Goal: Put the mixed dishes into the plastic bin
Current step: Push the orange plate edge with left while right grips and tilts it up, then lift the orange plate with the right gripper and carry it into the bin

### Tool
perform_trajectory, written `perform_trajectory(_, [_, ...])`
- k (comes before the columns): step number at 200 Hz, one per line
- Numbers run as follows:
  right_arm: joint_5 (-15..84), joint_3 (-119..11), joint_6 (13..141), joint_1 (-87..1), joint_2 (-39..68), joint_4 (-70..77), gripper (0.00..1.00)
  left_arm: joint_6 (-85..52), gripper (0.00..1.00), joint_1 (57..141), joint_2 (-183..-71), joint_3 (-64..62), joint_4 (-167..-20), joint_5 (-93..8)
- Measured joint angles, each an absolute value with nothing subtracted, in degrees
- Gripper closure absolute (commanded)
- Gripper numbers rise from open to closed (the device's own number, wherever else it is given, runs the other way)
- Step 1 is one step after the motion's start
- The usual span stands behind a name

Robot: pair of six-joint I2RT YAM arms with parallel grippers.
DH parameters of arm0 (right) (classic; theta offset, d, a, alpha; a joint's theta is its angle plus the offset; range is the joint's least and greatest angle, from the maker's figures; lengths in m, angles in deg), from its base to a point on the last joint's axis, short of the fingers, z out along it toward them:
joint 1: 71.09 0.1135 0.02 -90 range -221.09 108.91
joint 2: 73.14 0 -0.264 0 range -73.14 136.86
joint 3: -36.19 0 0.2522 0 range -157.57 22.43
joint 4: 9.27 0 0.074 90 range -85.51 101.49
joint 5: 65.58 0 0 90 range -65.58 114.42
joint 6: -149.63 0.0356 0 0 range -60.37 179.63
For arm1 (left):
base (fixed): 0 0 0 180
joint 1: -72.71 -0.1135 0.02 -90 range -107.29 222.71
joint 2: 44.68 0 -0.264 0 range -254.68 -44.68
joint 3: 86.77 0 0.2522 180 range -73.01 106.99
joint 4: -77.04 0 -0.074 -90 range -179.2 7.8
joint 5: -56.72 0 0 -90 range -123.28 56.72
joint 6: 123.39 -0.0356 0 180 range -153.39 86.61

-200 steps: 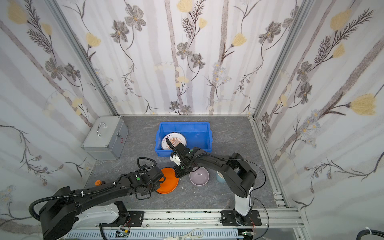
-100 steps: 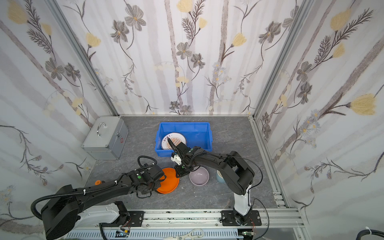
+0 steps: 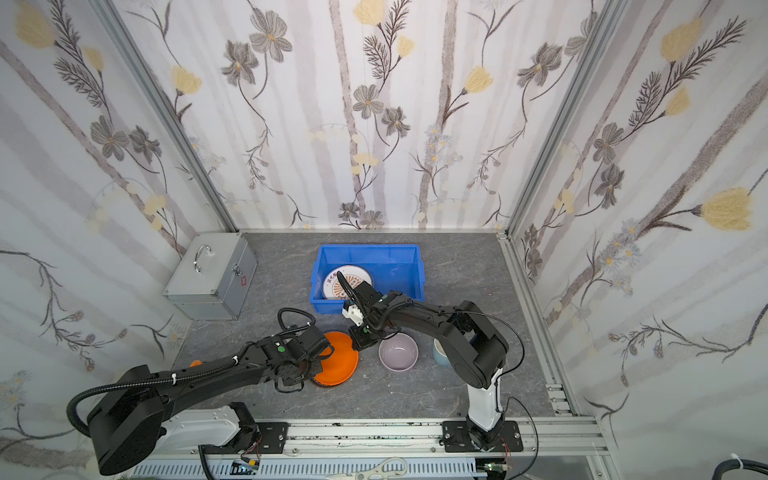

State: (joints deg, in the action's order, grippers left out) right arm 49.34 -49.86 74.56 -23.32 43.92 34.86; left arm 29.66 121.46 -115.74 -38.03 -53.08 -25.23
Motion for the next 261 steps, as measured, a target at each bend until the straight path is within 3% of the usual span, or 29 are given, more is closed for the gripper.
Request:
perform_trajectory(15, [49.5, -50.0, 74.5, -23.3, 43.9, 34.9, 0.93, 29.5, 0.78, 121.0, -115.7, -37.6, -53.2, -25.4])
perform_trajectory(31, [49.5, -50.2, 74.4, -23.4, 43.9, 35.2, 0.93, 28.3, 0.64, 120.6, -115.3, -37.0, -53.2, -25.4])
perform_trajectory(46, [50.4, -50.7, 74.1, -24.1, 43.9, 35.5, 0.93, 28.0, 0.46, 120.0, -114.6, -36.5, -53.4, -25.4])
perform_trajectory(61, [50.8, -51.4, 74.1, -25.1, 43.9, 36.0, 0.93, 27.1, 0.21, 119.5, -113.4, -36.0, -53.3, -25.3])
perform_trajectory(77, [50.8, -52.3, 74.1, -25.4, 43.9, 36.7, 0.93, 26.6, 0.00, 118.7, -111.9, -35.1, -52.9, -25.0])
perform_trajectory(193, [52.2, -65.9, 73.6, -25.5, 43.9, 45.4, 0.94, 11.8, 0.00, 102.1, -107.1, -20.2, -43.4, -24.6])
perform_trajectory(261, [52.3, -83.4, 73.6, -30.6, 47.8, 51.2, 0.94, 2.2, 0.00, 93.2, -113.2, -6.2, -41.1, -27.6])
